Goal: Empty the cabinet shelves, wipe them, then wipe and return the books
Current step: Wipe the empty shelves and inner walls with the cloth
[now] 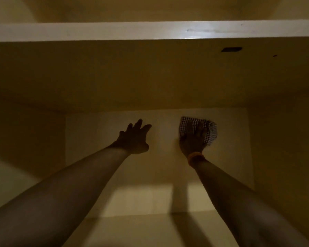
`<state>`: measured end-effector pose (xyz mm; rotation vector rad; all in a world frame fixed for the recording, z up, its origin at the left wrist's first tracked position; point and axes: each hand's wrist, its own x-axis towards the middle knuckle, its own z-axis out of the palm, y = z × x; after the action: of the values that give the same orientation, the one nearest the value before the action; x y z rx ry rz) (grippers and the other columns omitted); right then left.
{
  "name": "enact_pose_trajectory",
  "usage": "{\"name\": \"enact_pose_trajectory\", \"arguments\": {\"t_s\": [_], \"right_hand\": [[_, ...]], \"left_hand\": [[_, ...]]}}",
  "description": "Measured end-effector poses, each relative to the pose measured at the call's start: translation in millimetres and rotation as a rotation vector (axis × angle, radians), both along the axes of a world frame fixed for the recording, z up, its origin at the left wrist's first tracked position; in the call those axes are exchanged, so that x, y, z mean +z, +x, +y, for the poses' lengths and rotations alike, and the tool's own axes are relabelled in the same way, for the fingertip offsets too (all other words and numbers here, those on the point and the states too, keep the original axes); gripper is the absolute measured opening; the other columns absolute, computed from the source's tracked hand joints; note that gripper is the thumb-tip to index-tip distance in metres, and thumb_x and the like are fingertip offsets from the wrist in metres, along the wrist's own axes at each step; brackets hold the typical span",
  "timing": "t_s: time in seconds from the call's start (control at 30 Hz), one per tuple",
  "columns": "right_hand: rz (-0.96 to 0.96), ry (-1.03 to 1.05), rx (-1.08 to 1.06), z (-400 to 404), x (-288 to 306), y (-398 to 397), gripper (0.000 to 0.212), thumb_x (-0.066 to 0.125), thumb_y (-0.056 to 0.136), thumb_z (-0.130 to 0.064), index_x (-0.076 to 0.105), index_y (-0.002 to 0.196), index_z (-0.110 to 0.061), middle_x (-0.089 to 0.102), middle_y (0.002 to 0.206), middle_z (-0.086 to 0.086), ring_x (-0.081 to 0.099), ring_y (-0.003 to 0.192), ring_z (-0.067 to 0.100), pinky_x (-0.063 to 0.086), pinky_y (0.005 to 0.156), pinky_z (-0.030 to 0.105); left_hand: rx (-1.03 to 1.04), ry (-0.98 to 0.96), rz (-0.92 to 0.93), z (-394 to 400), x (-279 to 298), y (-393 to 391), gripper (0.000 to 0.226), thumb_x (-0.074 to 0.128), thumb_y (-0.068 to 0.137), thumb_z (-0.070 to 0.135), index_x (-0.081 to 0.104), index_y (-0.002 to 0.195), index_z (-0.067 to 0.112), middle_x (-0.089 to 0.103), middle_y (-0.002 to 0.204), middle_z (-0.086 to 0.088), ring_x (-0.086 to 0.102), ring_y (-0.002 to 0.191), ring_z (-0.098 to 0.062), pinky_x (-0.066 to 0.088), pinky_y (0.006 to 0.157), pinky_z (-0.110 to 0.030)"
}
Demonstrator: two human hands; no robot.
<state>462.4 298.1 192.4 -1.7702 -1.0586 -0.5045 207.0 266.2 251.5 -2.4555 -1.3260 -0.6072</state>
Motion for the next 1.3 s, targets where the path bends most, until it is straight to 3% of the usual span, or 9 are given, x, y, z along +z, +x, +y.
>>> {"name": "enact_pose_trajectory", "arguments": {"t_s": [0.17, 0.33, 0.43, 0.57, 0.7, 0.83, 1.03, 1.17, 1.3], "right_hand": [[-0.207, -0.118, 0.123, 7, 43, -33, 0.066, 0.038, 0.105, -0.039, 0.002, 0.16, -0.035, -0.016, 0.167, 0.006, -0.014, 0.153, 0.035, 0.002, 0.116, 0.07], [-0.834, -0.179, 0.23, 10, 5, -5, 0.071, 0.06, 0.094, -0.031, 0.027, 0.157, -0.037, 0.01, 0.168, 0.005, 0.0, 0.154, 0.038, 0.012, 0.109, 0.078], [-1.059, -0.211, 0.195, 3, -30, 27, 0.081, 0.069, 0.082, -0.034, 0.032, 0.154, -0.038, 0.018, 0.167, 0.006, 0.011, 0.153, 0.039, 0.02, 0.11, 0.076], [-0.998, -0.182, 0.131, -15, -75, 70, 0.079, 0.065, 0.083, -0.031, 0.032, 0.154, -0.039, 0.015, 0.168, 0.002, 0.012, 0.154, 0.034, 0.024, 0.112, 0.069], [-0.624, -0.125, 0.045, -36, -109, 103, 0.062, 0.047, 0.091, -0.039, 0.04, 0.152, -0.035, 0.021, 0.166, 0.006, 0.021, 0.152, 0.033, 0.033, 0.111, 0.06], [-0.248, -0.023, 0.026, -40, -95, 125, 0.063, 0.033, 0.09, -0.045, 0.048, 0.149, -0.027, 0.034, 0.16, 0.014, 0.033, 0.145, 0.043, 0.043, 0.103, 0.062], [0.078, 0.091, -0.025, -23, -3, 126, 0.064, 0.036, 0.103, -0.042, 0.016, 0.159, -0.021, 0.004, 0.167, 0.017, 0.0, 0.153, 0.04, 0.0, 0.123, 0.055], [-0.122, -0.043, 0.03, -18, 38, 97, 0.064, 0.037, 0.105, -0.04, 0.007, 0.16, -0.029, -0.005, 0.168, 0.01, -0.007, 0.154, 0.036, 0.006, 0.122, 0.058], [-0.655, -0.155, 0.153, -16, 13, 83, 0.066, 0.046, 0.091, -0.041, 0.032, 0.155, -0.034, 0.015, 0.167, 0.01, 0.006, 0.153, 0.039, 0.02, 0.109, 0.075]], "left_hand": [[-0.024, -0.044, -0.032, -4, 0, 19, 0.09, 0.062, 0.092, 0.028, 0.004, 0.16, 0.041, -0.013, 0.169, 0.003, -0.002, 0.155, -0.037, 0.026, 0.118, -0.06], [-0.065, -0.053, -0.011, -6, -5, 36, 0.09, 0.061, 0.094, 0.033, 0.001, 0.16, 0.038, -0.015, 0.169, 0.001, -0.004, 0.155, -0.038, 0.025, 0.118, -0.061], [-0.078, -0.059, 0.011, -11, -6, 45, 0.088, 0.06, 0.094, 0.04, 0.004, 0.161, 0.037, -0.015, 0.169, -0.001, -0.005, 0.155, -0.039, 0.022, 0.12, -0.061], [-0.058, -0.047, 0.024, -10, -6, 54, 0.09, 0.062, 0.093, 0.028, 0.004, 0.16, 0.04, -0.016, 0.169, 0.003, -0.005, 0.156, -0.035, 0.025, 0.119, -0.059], [-0.062, -0.04, 0.021, -9, -8, 57, 0.09, 0.061, 0.092, 0.023, 0.005, 0.16, 0.041, -0.016, 0.169, 0.005, -0.004, 0.156, -0.036, 0.033, 0.116, -0.058], [-0.061, -0.035, 0.02, -10, -10, 58, 0.09, 0.061, 0.092, 0.023, 0.005, 0.16, 0.04, -0.015, 0.169, 0.004, -0.004, 0.155, -0.036, 0.036, 0.114, -0.057], [-0.062, -0.038, 0.02, -13, -10, 63, 0.089, 0.06, 0.093, 0.024, 0.005, 0.16, 0.039, -0.016, 0.169, 0.004, -0.004, 0.155, -0.036, 0.033, 0.116, -0.058], [-0.061, -0.046, 0.028, -13, -16, 70, 0.089, 0.061, 0.093, 0.025, 0.004, 0.16, 0.04, -0.017, 0.169, 0.004, -0.005, 0.156, -0.035, 0.033, 0.116, -0.057], [-0.058, -0.059, 0.034, -12, -21, 80, 0.089, 0.061, 0.093, 0.028, 0.003, 0.16, 0.04, -0.017, 0.169, 0.004, -0.006, 0.155, -0.035, 0.029, 0.118, -0.058]]}}
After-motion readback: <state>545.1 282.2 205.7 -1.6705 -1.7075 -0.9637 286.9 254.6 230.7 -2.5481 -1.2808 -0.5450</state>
